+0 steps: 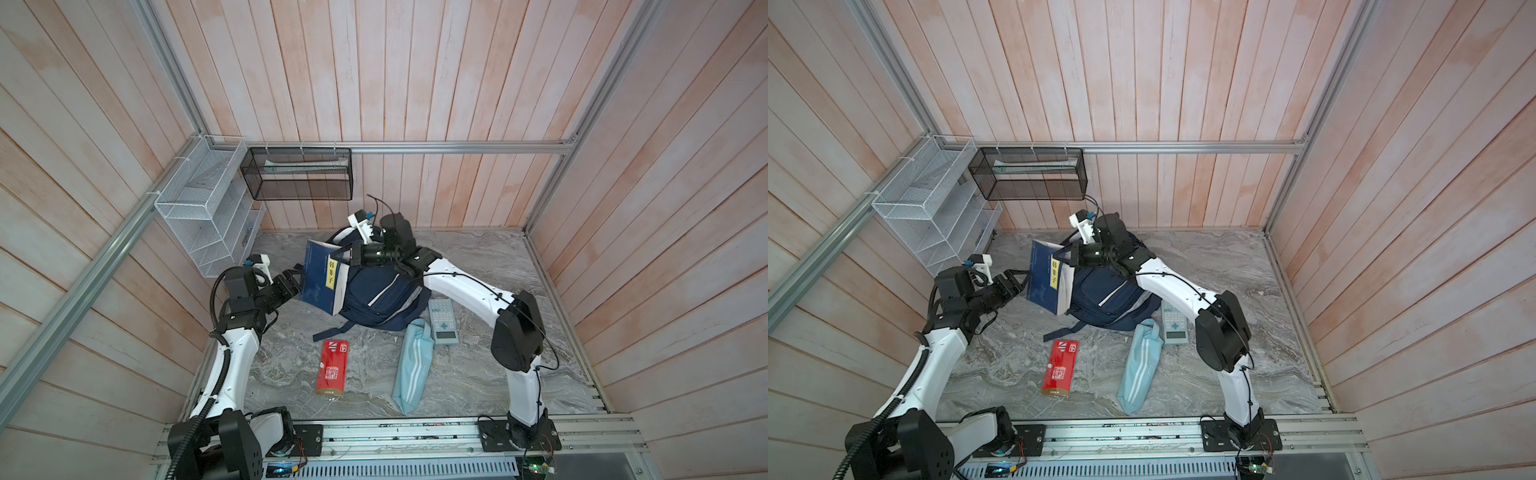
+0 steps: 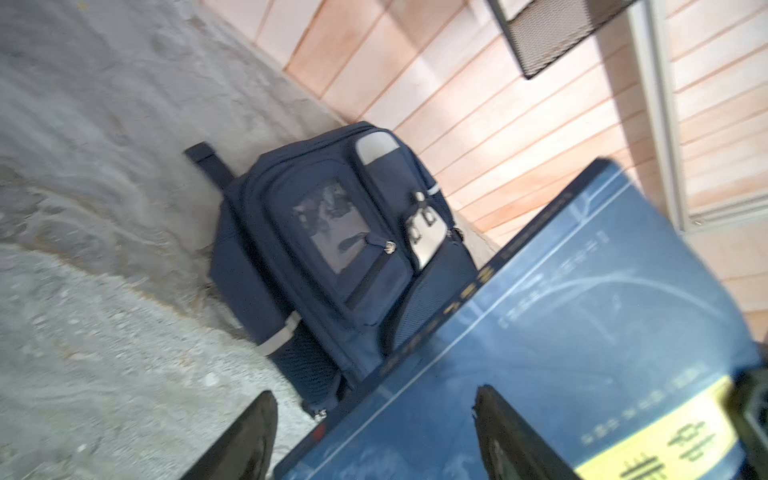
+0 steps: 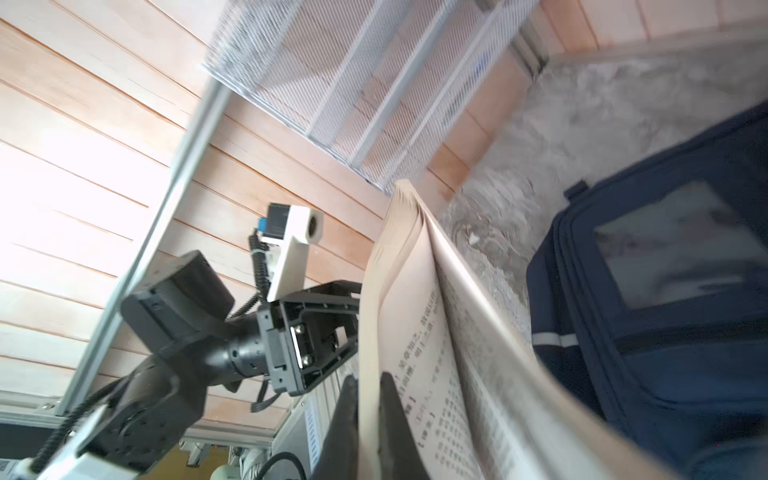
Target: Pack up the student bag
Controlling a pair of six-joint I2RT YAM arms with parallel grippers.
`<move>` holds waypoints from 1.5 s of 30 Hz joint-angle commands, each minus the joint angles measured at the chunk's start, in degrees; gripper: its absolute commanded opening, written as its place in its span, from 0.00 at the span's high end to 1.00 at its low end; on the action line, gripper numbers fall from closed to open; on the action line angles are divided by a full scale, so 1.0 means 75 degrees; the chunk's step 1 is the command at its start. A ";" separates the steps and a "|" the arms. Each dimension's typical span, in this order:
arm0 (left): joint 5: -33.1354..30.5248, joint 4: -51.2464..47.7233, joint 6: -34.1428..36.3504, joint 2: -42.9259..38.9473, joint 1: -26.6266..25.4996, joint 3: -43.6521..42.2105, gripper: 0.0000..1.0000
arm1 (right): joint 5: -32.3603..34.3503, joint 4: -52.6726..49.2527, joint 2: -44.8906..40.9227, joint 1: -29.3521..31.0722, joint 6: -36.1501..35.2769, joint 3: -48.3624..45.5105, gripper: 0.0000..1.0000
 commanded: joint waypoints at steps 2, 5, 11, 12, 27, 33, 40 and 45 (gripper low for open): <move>0.1104 0.0478 0.0459 -0.0087 -0.0581 0.0531 0.20 | -0.0592 -0.0051 -0.0835 -0.0249 -0.0303 -0.0741 1.00; 0.1407 0.0794 0.0719 0.0117 -0.1291 0.0652 0.19 | -0.1312 0.0668 -0.1483 -0.0618 0.0078 -0.1758 1.00; 0.1764 0.1850 0.0749 0.0579 -0.2582 0.0618 0.22 | -0.1720 0.0926 -0.2652 -0.1182 -0.0214 -0.3156 1.00; 0.1898 0.2000 0.0693 0.0690 -0.2735 0.0613 0.27 | -0.1826 0.1105 -0.2811 -0.1306 -0.0137 -0.3349 1.00; 0.1715 0.3105 -0.0478 0.1137 -0.3739 0.0589 1.00 | -0.1019 0.0030 -0.4118 -0.2477 -0.1859 -0.5400 0.49; 0.1464 0.4185 -0.1767 0.1180 -0.4084 0.0681 1.00 | -0.0954 0.1994 -0.4664 -0.2517 -0.1238 -0.7145 0.28; 0.1447 0.5099 -0.2299 0.1420 -0.4662 0.0744 1.00 | -0.1617 0.4340 -0.4629 -0.2471 -0.0516 -0.7915 0.27; 0.1517 0.5771 -0.2625 0.1556 -0.4676 0.0537 1.00 | -0.2060 0.5996 -0.4466 -0.2560 0.0164 -0.8356 0.34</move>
